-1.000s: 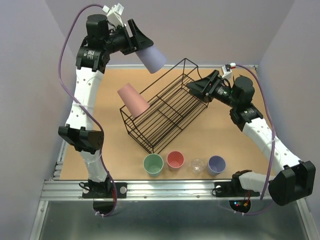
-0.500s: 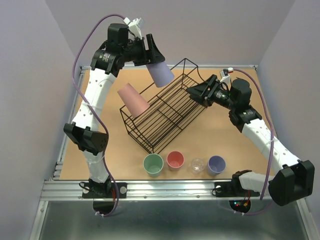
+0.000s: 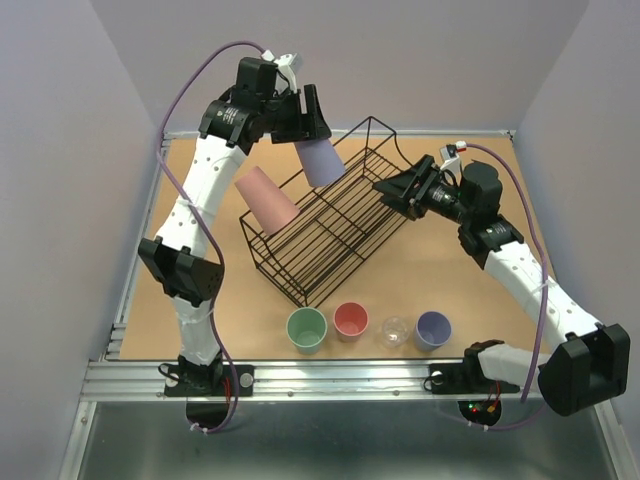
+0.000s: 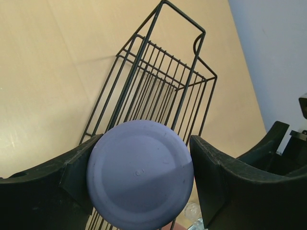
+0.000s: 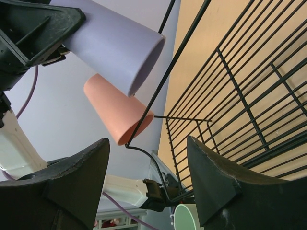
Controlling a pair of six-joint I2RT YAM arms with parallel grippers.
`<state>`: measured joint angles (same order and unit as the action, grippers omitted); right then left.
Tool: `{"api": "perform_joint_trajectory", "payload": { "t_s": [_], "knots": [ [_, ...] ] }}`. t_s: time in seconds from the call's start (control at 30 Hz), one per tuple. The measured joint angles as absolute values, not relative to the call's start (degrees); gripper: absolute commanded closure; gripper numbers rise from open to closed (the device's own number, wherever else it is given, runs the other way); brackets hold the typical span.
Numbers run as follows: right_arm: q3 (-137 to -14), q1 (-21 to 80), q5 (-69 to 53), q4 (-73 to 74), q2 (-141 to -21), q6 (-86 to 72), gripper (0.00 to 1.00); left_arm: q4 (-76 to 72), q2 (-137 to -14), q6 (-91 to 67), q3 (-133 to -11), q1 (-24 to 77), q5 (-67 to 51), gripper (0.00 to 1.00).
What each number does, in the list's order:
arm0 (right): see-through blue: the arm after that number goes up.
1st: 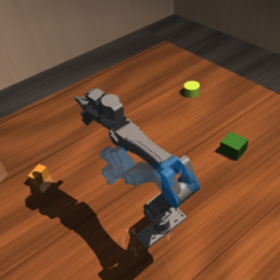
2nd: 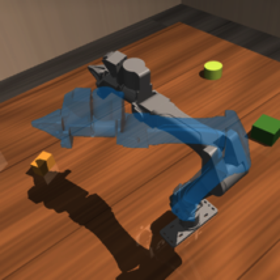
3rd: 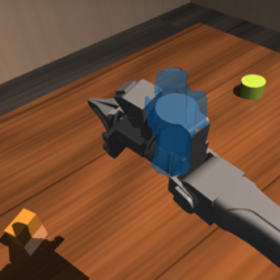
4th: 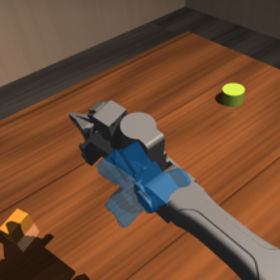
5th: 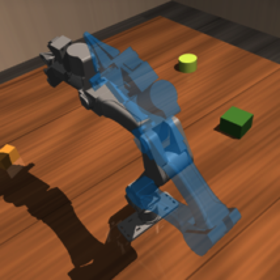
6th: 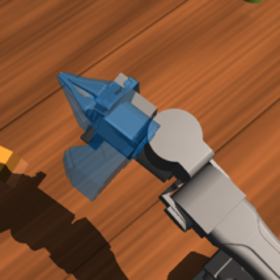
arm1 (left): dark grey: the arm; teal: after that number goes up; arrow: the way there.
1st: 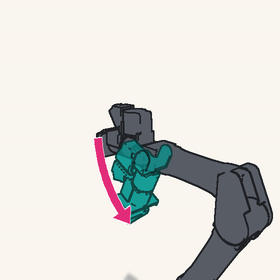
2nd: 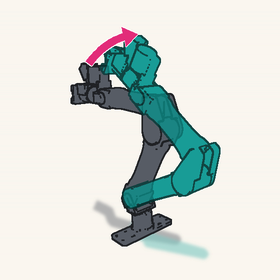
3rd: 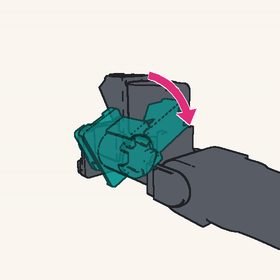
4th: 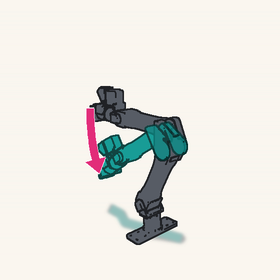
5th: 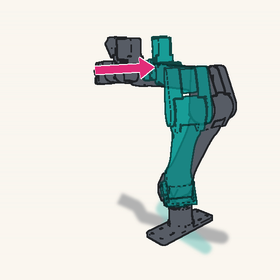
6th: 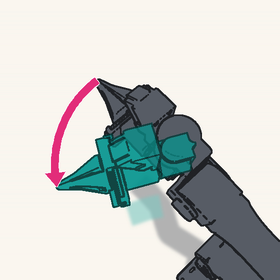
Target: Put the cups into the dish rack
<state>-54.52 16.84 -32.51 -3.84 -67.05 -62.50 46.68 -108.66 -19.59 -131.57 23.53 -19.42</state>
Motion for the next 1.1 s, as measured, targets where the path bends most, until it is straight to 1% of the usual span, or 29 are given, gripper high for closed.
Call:
{"api": "perform_joint_trajectory", "payload": {
  "t_s": [0.07,0.13,0.27,0.33,0.4,0.43,0.5,0.53,0.57,0.67,0.73,0.77,0.8,0.83,0.87,0.9,0.97,1.1],
  "knots": [
    [-54.52,16.84,-32.36,-3.81,-67.02,-62.43,0.3,47.18,-109.16,-19.33,-131.57,23.79,-18.94,0.98],
    [-54.52,16.84,-32.32,-3.77,-67.02,-62.33,0.3,47.62,-109.69,-19.2,-131.57,24.08,-18.59,0.93],
    [-54.5,16.84,-32.21,-3.66,-67.02,-62.08,0.3,48.23,-111.07,-18.9,-131.57,24.45,-18.13,0.87],
    [-54.48,16.84,-32.14,-3.62,-67.02,-61.89,0.3,48.03,-111.31,-18.87,-131.52,24.45,-18.06,0.85],
    [-54.39,16.84,-32.1,-3.46,-67.02,-61.71,0.3,48.05,-111.31,-18.9,-131.13,24.36,-18.09,0.81],
    [-54.37,16.84,-32.1,-3.36,-67.02,-61.67,0.3,48.01,-111.31,-18.9,-131.09,24.29,-18.02,0.75],
    [-54.37,16.84,-32.08,-3.36,-67.05,-61.65,0.3,47.83,-111.31,-18.9,-130.87,24.27,-17.91,0.68],
    [-54.37,16.84,-32.08,-3.4,-67.05,-61.6,0.3,47.83,-111.31,-18.87,-130.87,24.27,-17.87,0.54],
    [-54.37,16.84,-32.08,-3.36,-67.05,-61.52,0.3,47.83,-111.31,-18.87,-130.87,24.29,-17.8,0.5],
    [-54.37,16.84,-32.03,-3.38,-67.09,-61.41,0.3,47.81,-111.31,-18.87,-130.87,24.29,-17.69,0.41],
    [-54.37,16.84,-31.99,-3.33,-67.09,-61.3,0.3,47.83,-111.31,-18.87,-130.87,24.29,-17.45,0.4],
    [-54.37,16.84,-31.99,-3.36,-67.09,-61.3,0.3,47.83,-111.31,-18.87,-130.87,24.29,-17.41,0.34],
    [-54.37,16.84,-31.99,-3.36,-67.09,-61.28,0.3,47.83,-111.31,-18.85,-130.87,24.29,-17.28,0.32],
    [-54.37,16.84,-31.97,-3.36,-67.11,-61.28,0.3,47.86,-111.31,-18.85,-130.85,24.29,-17.21,0.26],
    [-54.37,16.84,-31.97,-3.33,-67.11,-61.28,0.3,47.88,-111.31,-18.83,-130.85,24.29,-17.1,0.17],
    [-54.37,16.84,-31.97,-3.36,-67.11,-61.28,0.3,47.88,-111.31,-18.81,-130.82,24.29,-17.06,0.16],
    [-54.37,16.84,-31.97,-3.36,-67.11,-61.28,0.3,48.25,-111.31,-18.55,-130.8,24.32,-16.97,0.05],
    [-54.37,16.84,-31.97,-3.36,-67.11,-61.28,0.3,49.32,-111.31,-18.26,-130.48,24.4,-16.62,0.01]
  ]
}}
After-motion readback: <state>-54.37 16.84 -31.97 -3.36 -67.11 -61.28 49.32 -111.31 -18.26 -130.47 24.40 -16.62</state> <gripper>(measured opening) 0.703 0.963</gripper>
